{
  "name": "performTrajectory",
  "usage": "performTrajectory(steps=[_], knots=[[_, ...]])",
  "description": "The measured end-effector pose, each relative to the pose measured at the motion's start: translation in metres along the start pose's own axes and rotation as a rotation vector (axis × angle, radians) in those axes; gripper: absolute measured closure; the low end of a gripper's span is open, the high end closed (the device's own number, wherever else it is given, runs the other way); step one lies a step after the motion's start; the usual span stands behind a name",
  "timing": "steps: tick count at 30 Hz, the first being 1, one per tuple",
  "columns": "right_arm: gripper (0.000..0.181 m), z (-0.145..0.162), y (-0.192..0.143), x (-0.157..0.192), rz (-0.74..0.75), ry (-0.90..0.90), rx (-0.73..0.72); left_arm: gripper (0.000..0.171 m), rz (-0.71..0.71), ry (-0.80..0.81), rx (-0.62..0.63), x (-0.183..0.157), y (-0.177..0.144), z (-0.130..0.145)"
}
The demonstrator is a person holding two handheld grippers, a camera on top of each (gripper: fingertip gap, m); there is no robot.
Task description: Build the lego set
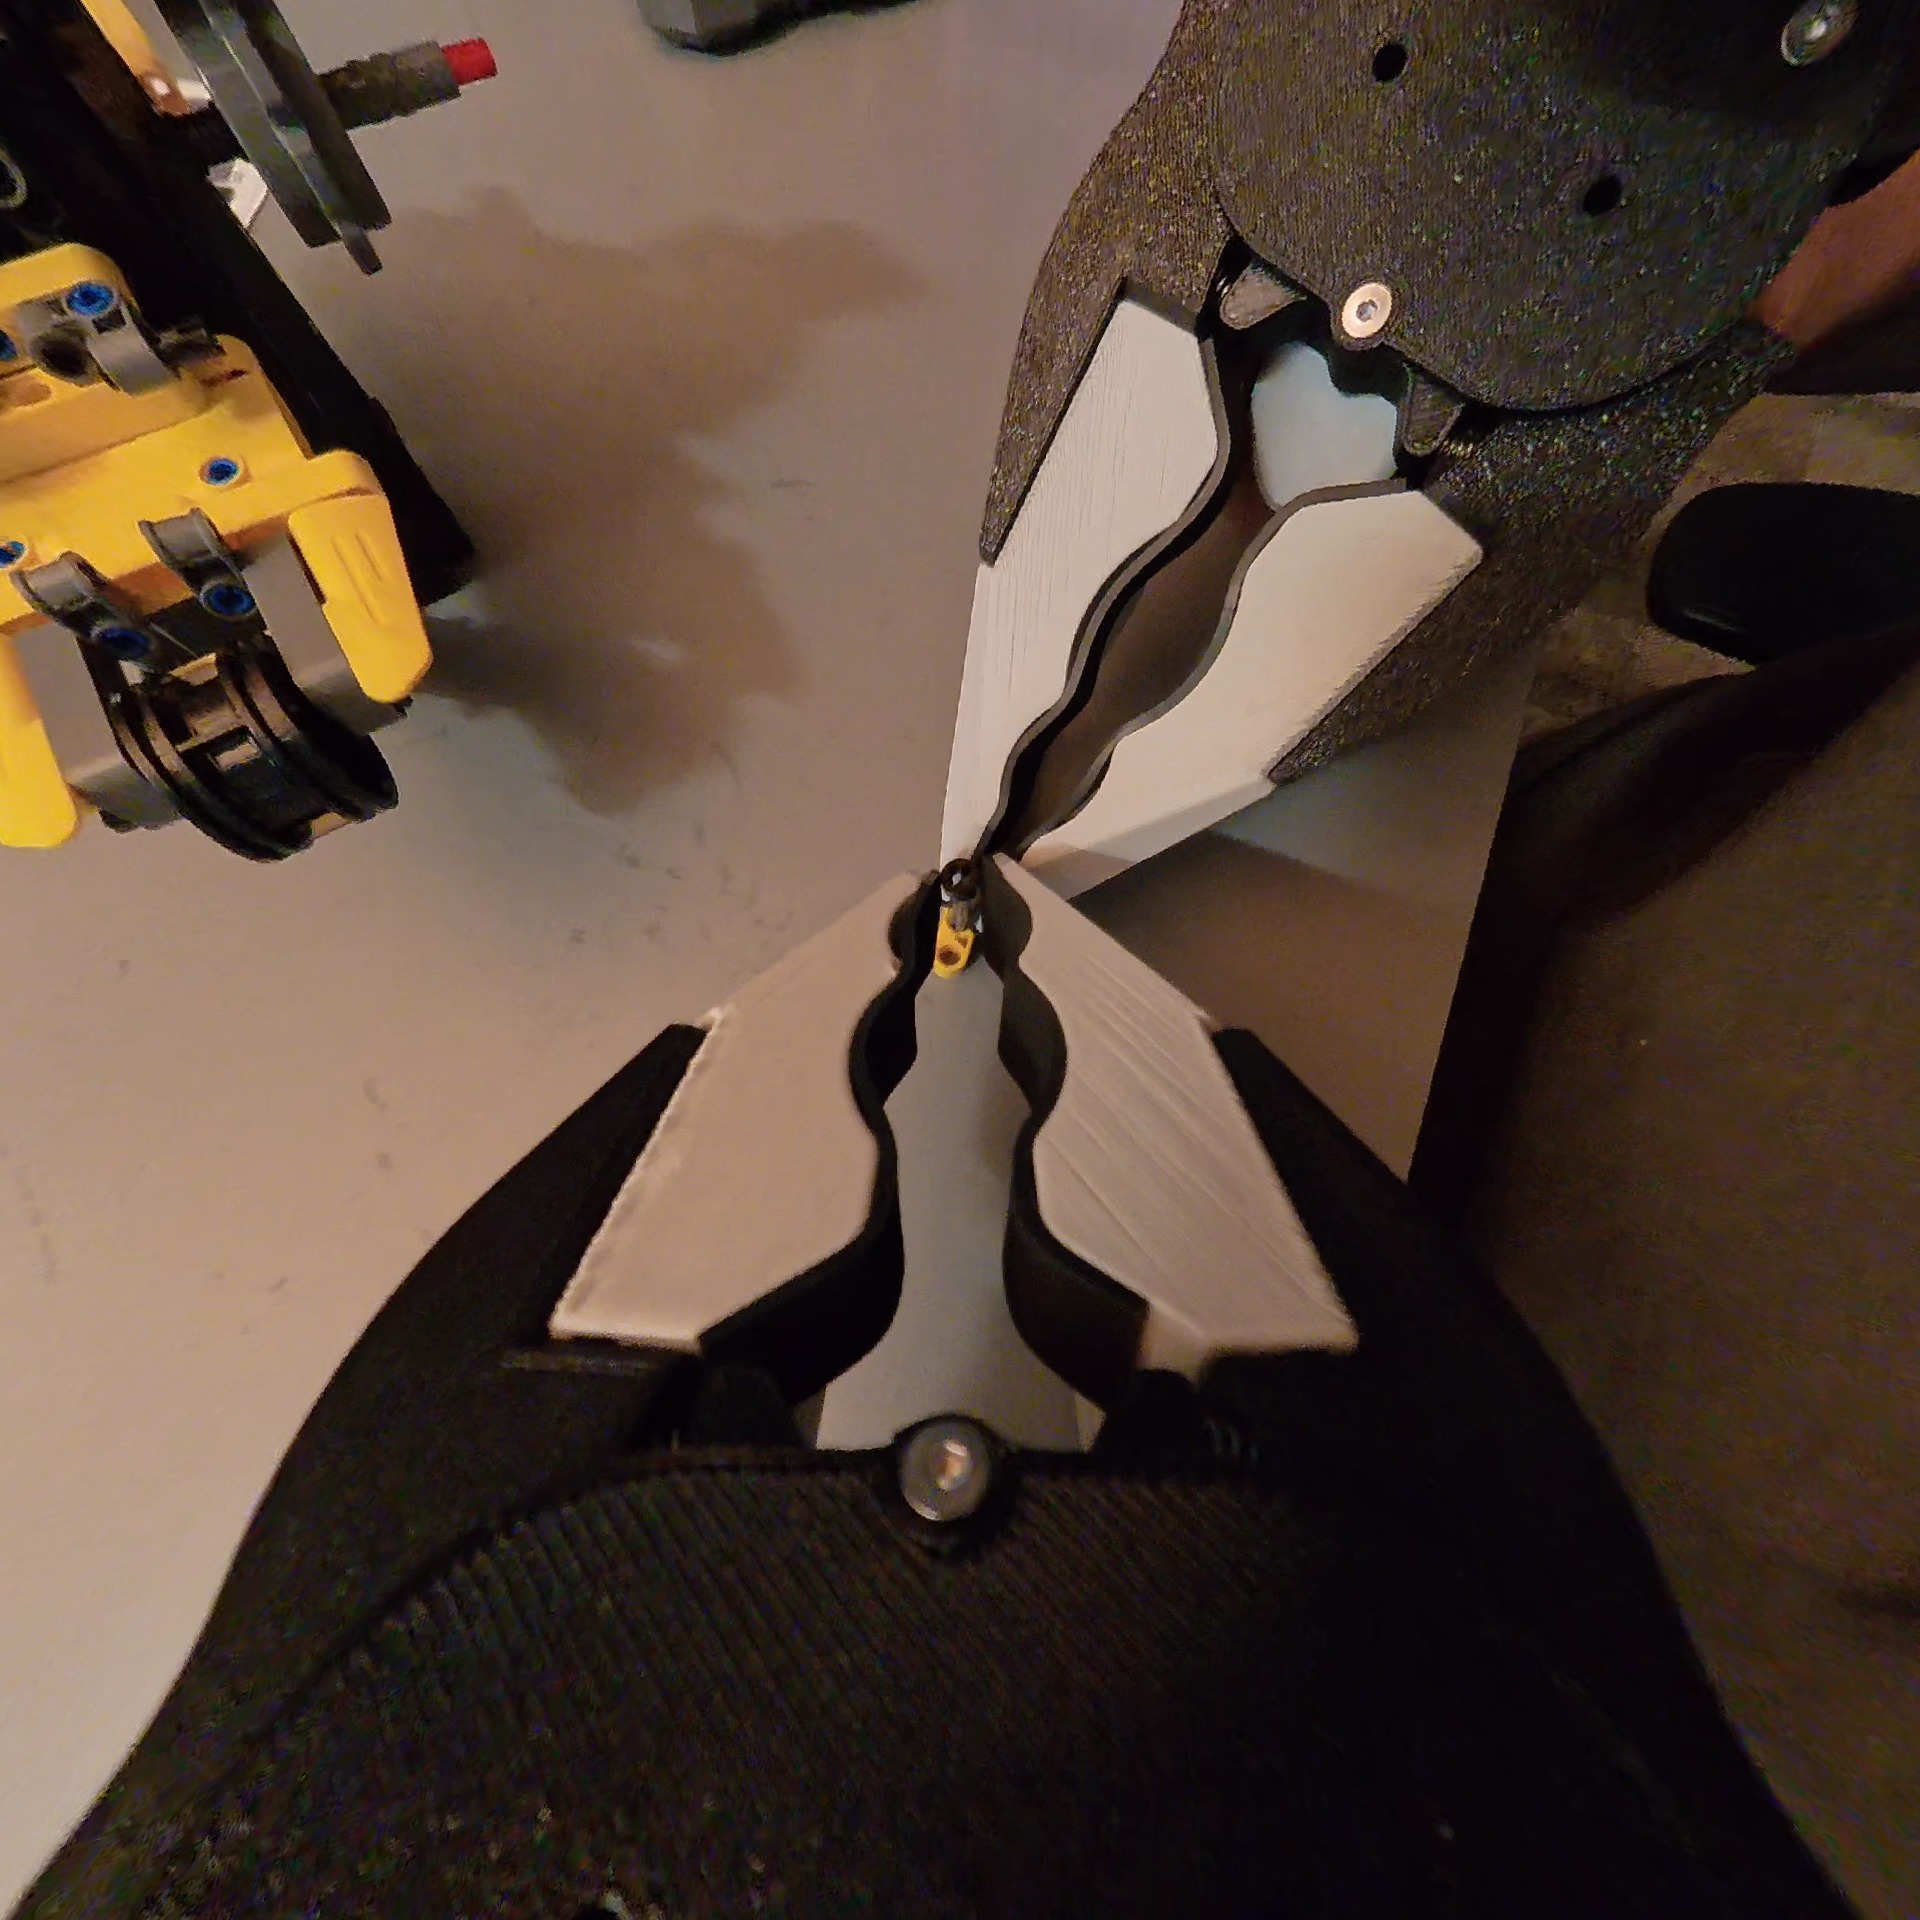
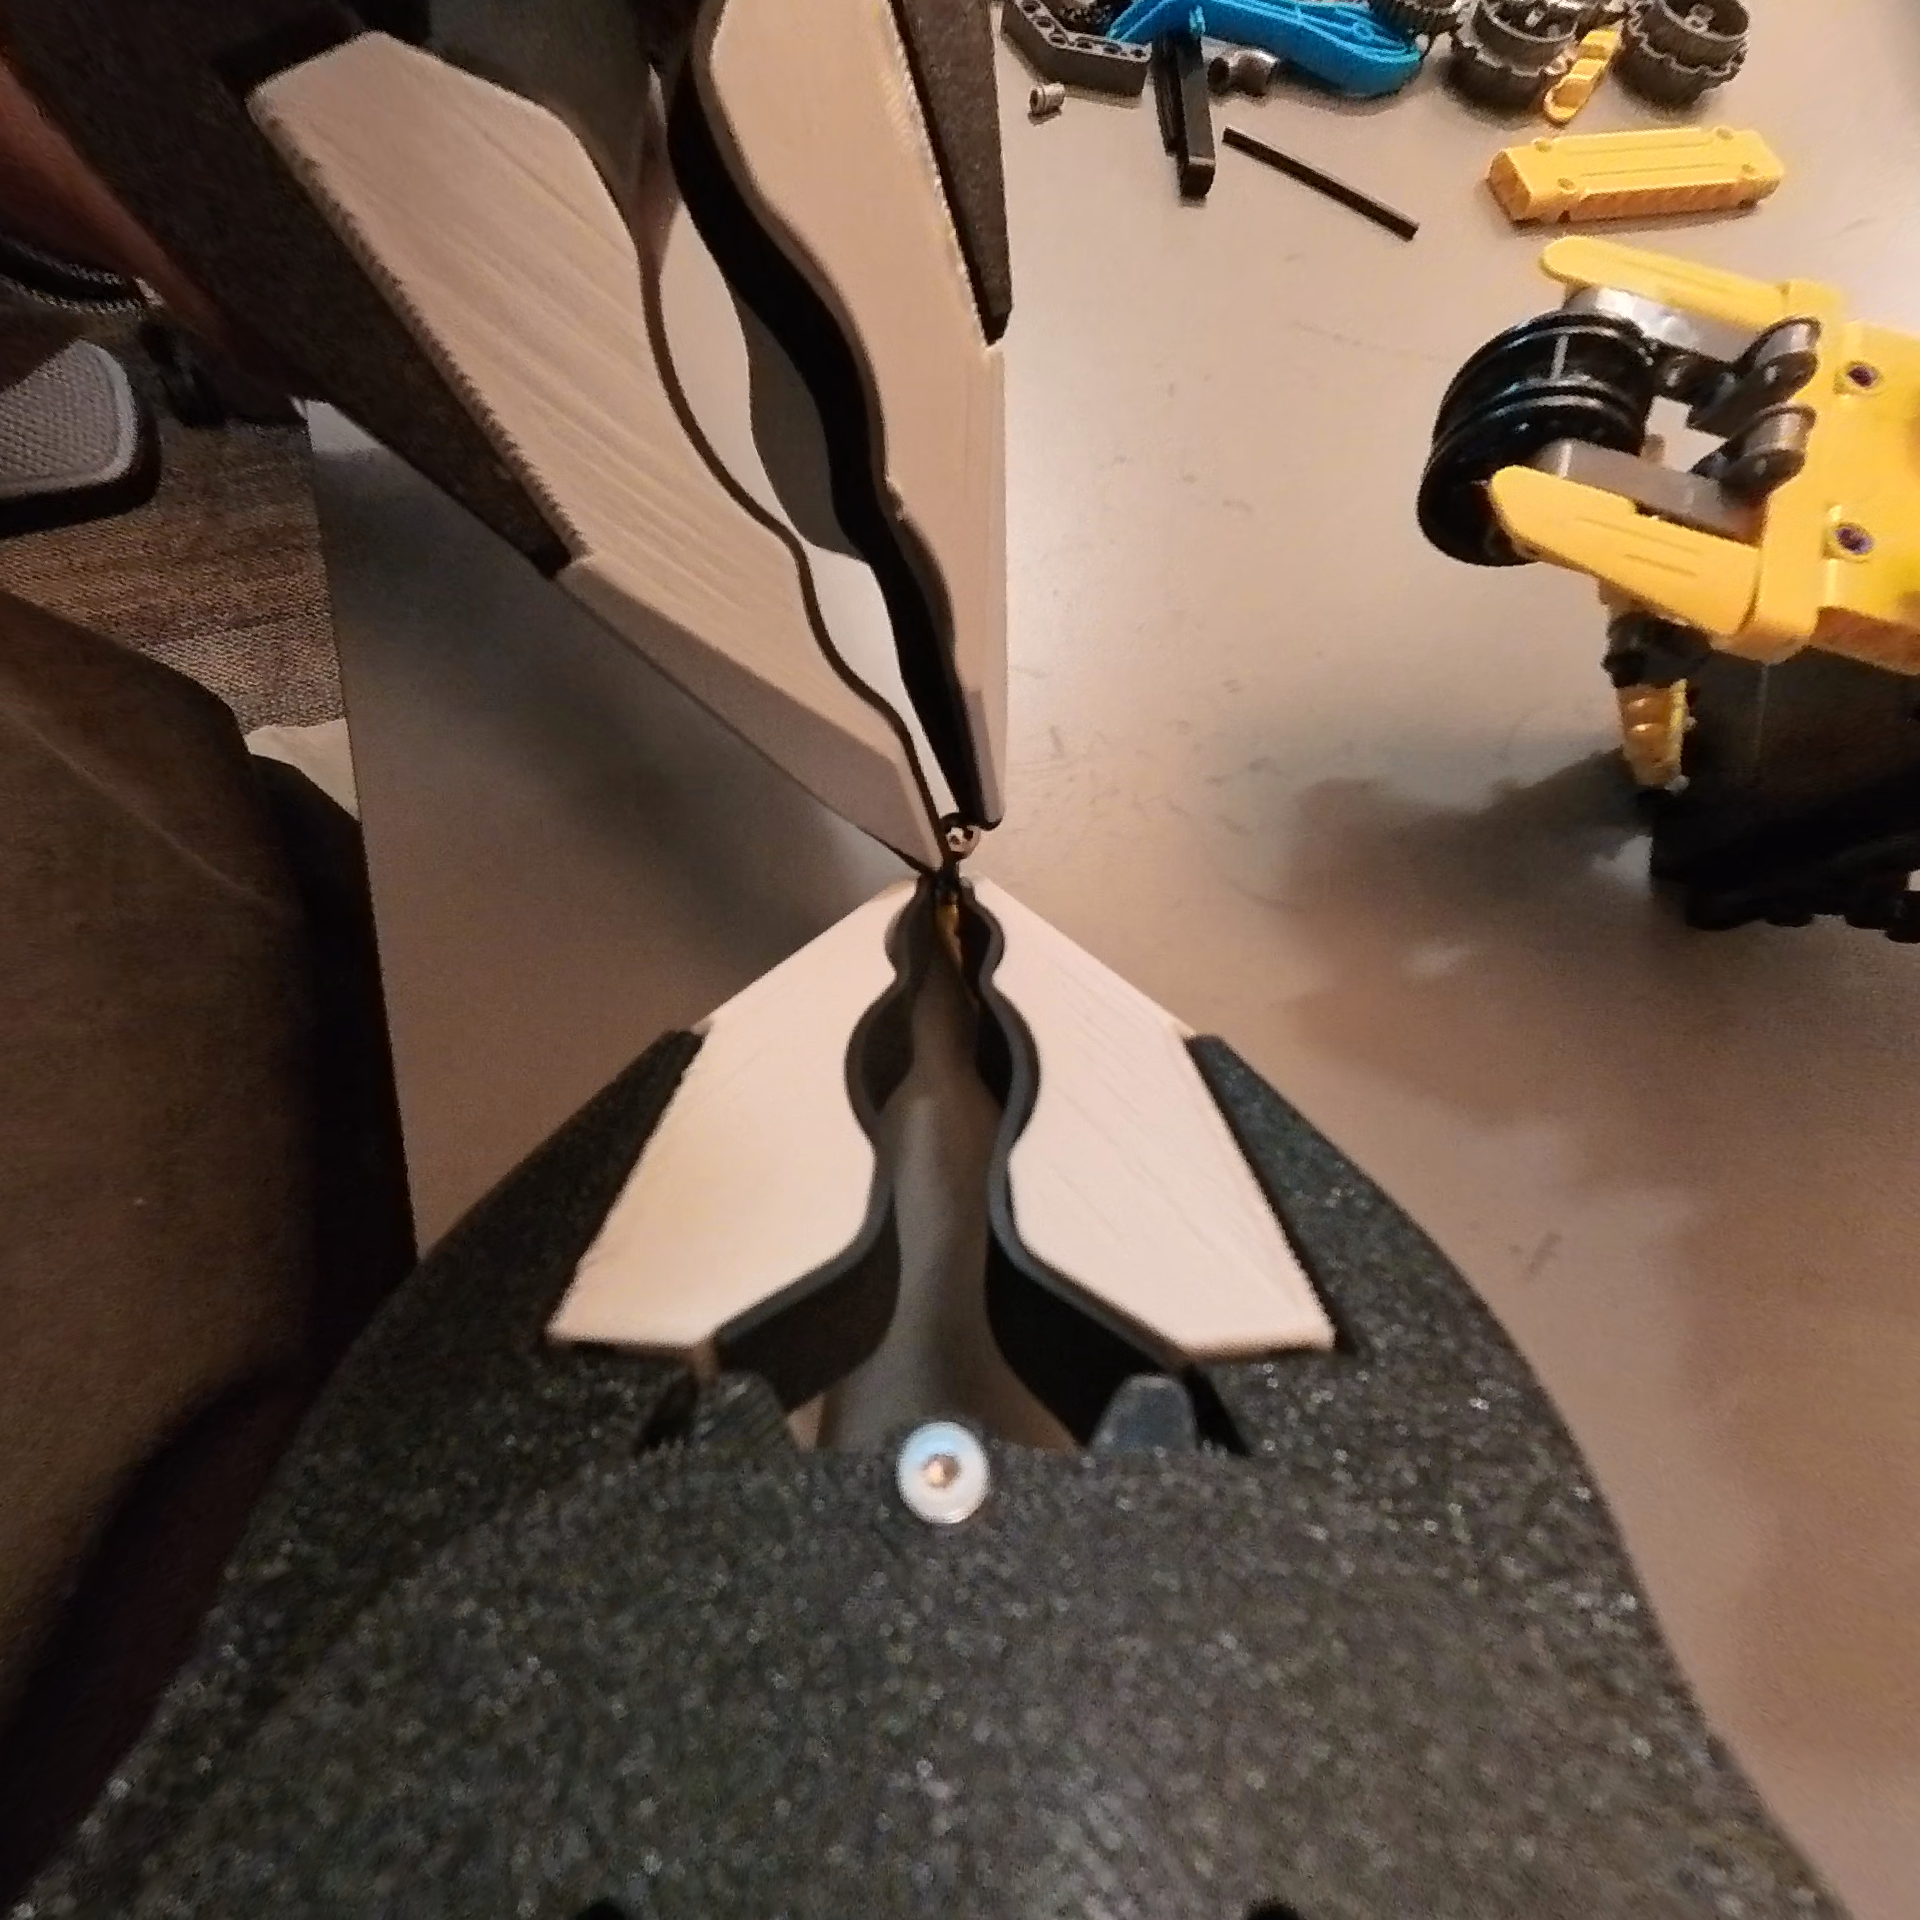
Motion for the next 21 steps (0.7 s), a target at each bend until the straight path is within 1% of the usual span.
performTrajectory(steps=[21], knots=[[0.178, 0.0004, -0.0002, -0.0005, 0.004, 0.002, 0.002, 0.166, -0.039, -0.014, 0.019, -0.0001, -0.0004, 0.0017]])
Point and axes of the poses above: each gripper's, where its closed fingertips meet, y out along the fingers, z out of its underside, x = y × z across the jaws, the point moved 3 cm from there along -y, back along the fingers, and after that the axes turned 10 degrees about -y, right-handed, at the moved point
